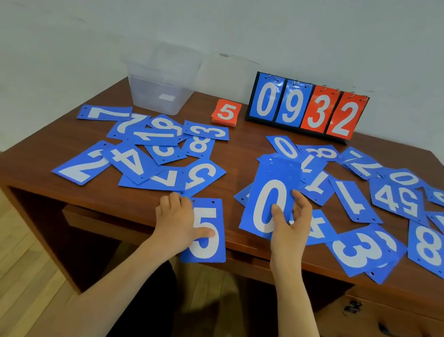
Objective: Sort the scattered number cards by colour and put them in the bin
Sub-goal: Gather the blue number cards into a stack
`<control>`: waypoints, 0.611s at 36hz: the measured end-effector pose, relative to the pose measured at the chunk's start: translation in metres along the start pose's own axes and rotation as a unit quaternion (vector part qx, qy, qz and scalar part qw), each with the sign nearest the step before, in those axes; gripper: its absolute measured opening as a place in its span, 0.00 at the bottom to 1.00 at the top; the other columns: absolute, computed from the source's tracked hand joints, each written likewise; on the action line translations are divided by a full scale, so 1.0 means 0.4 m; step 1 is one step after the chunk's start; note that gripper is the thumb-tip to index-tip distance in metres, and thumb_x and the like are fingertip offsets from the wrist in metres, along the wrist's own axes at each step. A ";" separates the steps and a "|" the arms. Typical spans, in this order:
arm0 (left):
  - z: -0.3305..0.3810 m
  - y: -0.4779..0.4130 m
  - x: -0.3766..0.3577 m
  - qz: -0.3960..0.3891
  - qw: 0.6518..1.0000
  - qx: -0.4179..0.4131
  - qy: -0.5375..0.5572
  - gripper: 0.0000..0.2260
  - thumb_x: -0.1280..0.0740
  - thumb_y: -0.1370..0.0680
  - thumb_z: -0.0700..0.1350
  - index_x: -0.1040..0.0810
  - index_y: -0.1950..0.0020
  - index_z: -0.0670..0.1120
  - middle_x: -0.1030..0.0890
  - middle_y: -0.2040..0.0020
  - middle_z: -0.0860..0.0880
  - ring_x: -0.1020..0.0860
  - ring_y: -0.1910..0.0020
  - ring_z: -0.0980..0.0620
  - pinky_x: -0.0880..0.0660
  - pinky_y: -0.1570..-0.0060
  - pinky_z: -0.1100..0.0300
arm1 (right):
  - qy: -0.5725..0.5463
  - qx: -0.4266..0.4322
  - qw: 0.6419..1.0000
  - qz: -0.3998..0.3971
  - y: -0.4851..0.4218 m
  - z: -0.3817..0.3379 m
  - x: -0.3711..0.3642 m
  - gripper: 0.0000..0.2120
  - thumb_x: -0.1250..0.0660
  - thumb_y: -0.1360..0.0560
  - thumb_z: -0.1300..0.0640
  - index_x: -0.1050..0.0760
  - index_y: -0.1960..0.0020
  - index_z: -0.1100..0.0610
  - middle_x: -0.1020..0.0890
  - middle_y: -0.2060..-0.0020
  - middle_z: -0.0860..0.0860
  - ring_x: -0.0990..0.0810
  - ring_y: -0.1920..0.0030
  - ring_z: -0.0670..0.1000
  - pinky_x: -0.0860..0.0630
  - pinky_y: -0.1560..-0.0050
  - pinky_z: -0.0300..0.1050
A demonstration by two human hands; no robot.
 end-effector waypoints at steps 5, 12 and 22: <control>0.000 0.011 0.005 -0.007 0.999 -0.020 0.039 0.32 0.31 0.30 0.64 0.35 0.33 0.49 0.36 0.36 0.46 0.37 0.37 0.46 0.37 0.39 0.56 | -0.001 0.006 1.000 -0.004 0.009 0.002 -0.007 0.19 0.35 0.23 0.62 0.32 0.36 0.46 0.31 0.40 0.38 0.36 0.35 0.40 0.30 0.39 0.41; -0.002 0.018 0.011 0.013 0.993 0.021 0.115 0.50 0.26 0.34 0.60 0.53 0.24 0.46 0.34 0.30 0.46 0.35 0.31 0.45 0.38 0.35 0.50 | -0.003 -0.005 1.000 -0.004 0.008 0.013 0.003 0.19 0.35 0.23 0.61 0.32 0.37 0.44 0.31 0.41 0.36 0.35 0.36 0.39 0.29 0.34 0.55; 0.014 0.011 0.047 0.067 0.833 -0.033 0.548 0.17 0.34 0.22 0.41 0.33 0.36 0.52 0.24 0.43 0.54 0.23 0.46 0.58 0.23 0.57 0.71 | 0.018 0.013 0.999 -0.023 0.010 0.004 0.002 0.19 0.37 0.22 0.63 0.33 0.34 0.49 0.32 0.38 0.39 0.36 0.36 0.39 0.29 0.59 0.22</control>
Point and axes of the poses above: each hand's wrist, its own y-axis away from the middle knuckle, its own x-axis out of the back of the hand, z = x × y, the point moved 3 cm from there along -y, towards the middle knuckle
